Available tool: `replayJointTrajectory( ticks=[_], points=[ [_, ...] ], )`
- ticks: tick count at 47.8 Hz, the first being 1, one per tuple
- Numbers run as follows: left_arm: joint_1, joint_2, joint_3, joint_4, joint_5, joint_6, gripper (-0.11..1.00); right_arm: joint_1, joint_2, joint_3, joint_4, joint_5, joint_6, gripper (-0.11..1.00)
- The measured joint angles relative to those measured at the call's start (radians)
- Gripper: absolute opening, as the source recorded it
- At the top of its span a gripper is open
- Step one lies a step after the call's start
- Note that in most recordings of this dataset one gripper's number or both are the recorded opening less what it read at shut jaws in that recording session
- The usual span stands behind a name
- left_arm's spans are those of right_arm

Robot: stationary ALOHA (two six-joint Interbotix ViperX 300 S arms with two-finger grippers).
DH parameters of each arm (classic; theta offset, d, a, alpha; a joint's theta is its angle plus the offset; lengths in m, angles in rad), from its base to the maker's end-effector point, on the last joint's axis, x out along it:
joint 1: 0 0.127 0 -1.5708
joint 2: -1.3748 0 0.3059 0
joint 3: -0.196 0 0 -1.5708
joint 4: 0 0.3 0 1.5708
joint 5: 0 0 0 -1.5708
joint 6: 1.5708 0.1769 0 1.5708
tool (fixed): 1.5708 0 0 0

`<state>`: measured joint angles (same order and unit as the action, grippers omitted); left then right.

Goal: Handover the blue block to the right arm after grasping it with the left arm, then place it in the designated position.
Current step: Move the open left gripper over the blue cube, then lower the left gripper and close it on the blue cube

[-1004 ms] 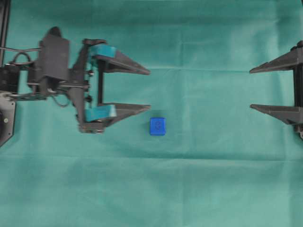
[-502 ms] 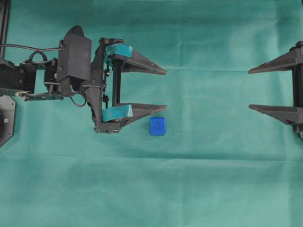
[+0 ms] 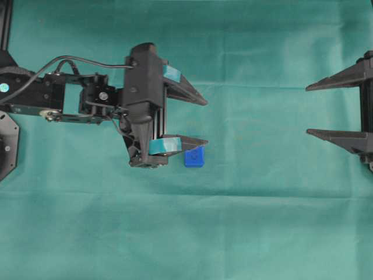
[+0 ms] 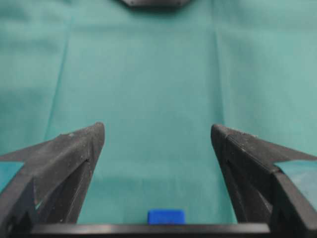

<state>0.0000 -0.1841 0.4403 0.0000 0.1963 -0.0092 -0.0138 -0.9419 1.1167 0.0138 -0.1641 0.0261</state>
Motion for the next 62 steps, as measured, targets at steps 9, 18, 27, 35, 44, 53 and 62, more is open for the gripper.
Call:
replayJointTrajectory(
  ticks=[9, 18, 27, 35, 44, 53, 62],
  points=[
    [0.000, 0.049, -0.101, 0.000, 0.193, -0.008, 1.00, 0.002, 0.008, 0.002, 0.000, 0.000, 0.000, 0.94],
    [0.000, 0.114, -0.199, -0.002, 0.396, -0.028, 1.00, 0.000, 0.021, 0.000, -0.002, 0.000, 0.000, 0.94],
    [0.002, 0.150, -0.264, 0.000, 0.522, -0.037, 1.00, 0.002, 0.026, -0.002, 0.000, 0.000, 0.000, 0.94],
    [0.002, 0.153, -0.272, 0.000, 0.535, -0.037, 1.00, 0.002, 0.026, -0.002, 0.000, 0.002, 0.000, 0.94],
    [0.000, 0.153, -0.272, 0.000, 0.537, -0.037, 1.00, 0.002, 0.028, -0.003, 0.000, 0.002, 0.000, 0.94],
    [0.000, 0.153, -0.272, 0.000, 0.535, -0.037, 1.00, 0.000, 0.029, -0.003, 0.000, 0.002, 0.000, 0.94],
    [0.000, 0.153, -0.272, 0.000, 0.531, -0.037, 1.00, 0.000, 0.029, -0.003, 0.000, 0.002, 0.000, 0.94]
  ],
)
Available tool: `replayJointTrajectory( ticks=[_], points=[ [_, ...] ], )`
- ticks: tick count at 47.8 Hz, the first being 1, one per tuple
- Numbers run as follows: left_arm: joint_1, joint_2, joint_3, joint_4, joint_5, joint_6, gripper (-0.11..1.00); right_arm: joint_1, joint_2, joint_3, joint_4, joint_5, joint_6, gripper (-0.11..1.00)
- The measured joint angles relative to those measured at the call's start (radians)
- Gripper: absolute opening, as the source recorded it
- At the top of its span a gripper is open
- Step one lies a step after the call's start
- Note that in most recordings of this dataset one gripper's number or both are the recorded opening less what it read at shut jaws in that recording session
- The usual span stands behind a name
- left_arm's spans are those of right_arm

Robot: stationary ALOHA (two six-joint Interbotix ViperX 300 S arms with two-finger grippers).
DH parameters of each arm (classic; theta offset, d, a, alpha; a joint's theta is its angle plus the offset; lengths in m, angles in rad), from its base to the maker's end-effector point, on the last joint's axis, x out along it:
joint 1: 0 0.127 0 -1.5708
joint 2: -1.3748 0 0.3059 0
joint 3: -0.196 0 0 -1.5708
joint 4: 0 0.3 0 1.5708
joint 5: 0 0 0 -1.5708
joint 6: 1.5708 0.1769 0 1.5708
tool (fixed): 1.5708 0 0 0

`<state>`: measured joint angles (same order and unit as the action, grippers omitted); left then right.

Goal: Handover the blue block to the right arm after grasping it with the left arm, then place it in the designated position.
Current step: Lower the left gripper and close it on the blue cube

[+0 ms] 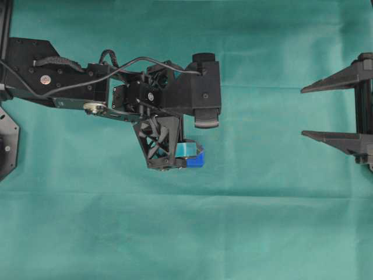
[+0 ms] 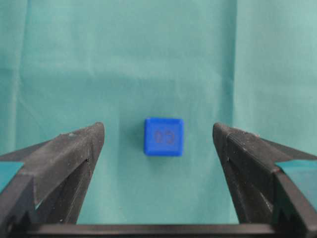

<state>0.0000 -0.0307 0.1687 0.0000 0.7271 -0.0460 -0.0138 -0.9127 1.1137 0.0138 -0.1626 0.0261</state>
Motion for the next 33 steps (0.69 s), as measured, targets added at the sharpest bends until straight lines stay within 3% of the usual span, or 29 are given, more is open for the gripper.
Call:
replayJointTrajectory(
  ticks=[33],
  points=[
    [-0.008, 0.000, 0.003, 0.000, -0.021, 0.000, 1.00, 0.000, 0.003, 0.000, 0.000, 0.000, 0.000, 0.94]
  ],
)
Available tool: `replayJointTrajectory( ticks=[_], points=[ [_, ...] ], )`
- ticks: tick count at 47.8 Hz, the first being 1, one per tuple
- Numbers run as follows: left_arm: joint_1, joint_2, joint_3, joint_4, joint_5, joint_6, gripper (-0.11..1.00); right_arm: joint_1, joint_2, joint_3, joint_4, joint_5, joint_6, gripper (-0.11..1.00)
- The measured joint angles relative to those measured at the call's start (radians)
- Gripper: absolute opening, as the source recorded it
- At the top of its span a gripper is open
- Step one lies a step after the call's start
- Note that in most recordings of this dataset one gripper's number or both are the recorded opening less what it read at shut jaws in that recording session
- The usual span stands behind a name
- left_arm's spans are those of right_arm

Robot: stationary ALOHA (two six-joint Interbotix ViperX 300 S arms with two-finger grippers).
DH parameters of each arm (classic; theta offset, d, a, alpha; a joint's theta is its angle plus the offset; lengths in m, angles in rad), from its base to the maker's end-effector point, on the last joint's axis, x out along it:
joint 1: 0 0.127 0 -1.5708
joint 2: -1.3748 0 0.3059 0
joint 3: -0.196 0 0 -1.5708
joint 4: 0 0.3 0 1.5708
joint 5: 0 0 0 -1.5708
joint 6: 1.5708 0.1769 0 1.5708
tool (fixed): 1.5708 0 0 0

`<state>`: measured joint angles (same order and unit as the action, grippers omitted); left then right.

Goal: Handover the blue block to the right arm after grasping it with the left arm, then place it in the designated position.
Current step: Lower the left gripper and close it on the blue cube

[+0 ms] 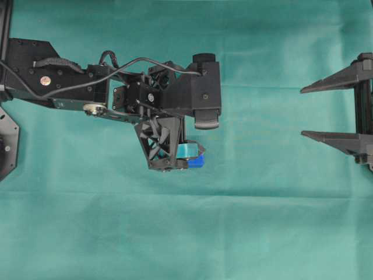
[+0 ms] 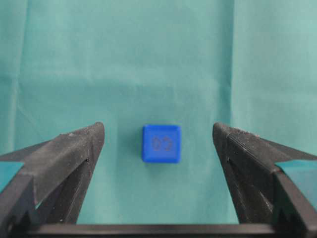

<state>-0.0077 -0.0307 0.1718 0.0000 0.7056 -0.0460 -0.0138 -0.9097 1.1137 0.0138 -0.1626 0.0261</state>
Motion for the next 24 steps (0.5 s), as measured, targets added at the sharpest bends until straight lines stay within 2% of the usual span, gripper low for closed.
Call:
replayJointTrajectory(
  ticks=[12, 24],
  points=[
    [-0.009, 0.000, 0.035, 0.000, -0.043, 0.000, 1.00, 0.000, 0.002, 0.000, 0.000, 0.000, 0.000, 0.94],
    [-0.008, 0.002, 0.115, 0.000, -0.135, -0.006, 1.00, 0.000, 0.011, 0.000, 0.000, 0.000, 0.000, 0.94]
  ],
)
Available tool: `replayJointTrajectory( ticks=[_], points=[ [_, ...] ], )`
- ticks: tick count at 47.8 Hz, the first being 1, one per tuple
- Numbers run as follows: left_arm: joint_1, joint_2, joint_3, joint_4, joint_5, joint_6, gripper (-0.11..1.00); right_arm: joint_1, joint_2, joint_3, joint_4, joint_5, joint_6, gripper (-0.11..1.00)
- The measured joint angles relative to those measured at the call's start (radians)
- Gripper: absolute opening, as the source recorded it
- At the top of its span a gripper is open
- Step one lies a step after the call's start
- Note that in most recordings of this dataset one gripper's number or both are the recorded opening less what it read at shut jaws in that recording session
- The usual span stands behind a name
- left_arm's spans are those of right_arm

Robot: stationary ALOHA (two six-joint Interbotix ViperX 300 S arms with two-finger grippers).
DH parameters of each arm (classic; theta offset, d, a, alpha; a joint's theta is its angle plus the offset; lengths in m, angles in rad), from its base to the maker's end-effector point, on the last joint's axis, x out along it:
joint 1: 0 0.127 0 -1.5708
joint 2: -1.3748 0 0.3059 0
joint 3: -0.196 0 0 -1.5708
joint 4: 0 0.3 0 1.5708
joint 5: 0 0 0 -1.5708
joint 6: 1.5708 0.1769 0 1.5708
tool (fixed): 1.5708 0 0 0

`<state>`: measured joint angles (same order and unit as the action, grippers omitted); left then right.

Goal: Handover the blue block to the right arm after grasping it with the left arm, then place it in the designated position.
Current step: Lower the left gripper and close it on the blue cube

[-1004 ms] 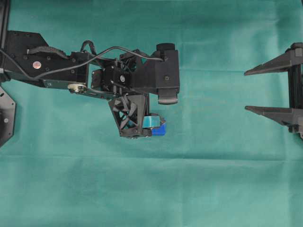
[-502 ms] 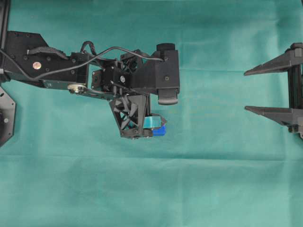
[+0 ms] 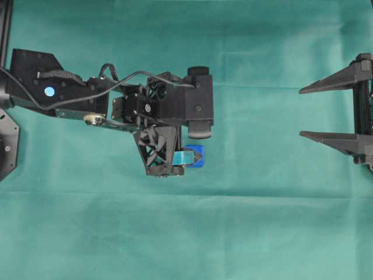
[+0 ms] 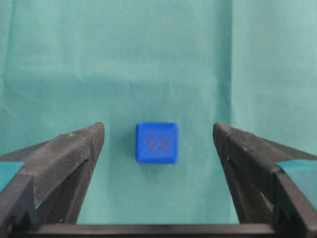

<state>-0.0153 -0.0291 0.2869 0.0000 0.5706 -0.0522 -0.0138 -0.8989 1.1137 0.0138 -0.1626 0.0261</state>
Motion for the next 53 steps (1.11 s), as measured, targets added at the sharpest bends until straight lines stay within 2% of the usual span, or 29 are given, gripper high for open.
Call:
replayJointTrajectory(
  ticks=[12, 53],
  points=[
    [-0.002, 0.035, 0.069, 0.002, -0.081, -0.032, 1.00, 0.002, 0.011, 0.000, 0.000, 0.000, 0.000, 0.94],
    [-0.005, 0.261, 0.072, 0.000, -0.193, -0.029, 1.00, 0.002, 0.040, 0.000, -0.002, 0.000, 0.000, 0.94]
  ],
)
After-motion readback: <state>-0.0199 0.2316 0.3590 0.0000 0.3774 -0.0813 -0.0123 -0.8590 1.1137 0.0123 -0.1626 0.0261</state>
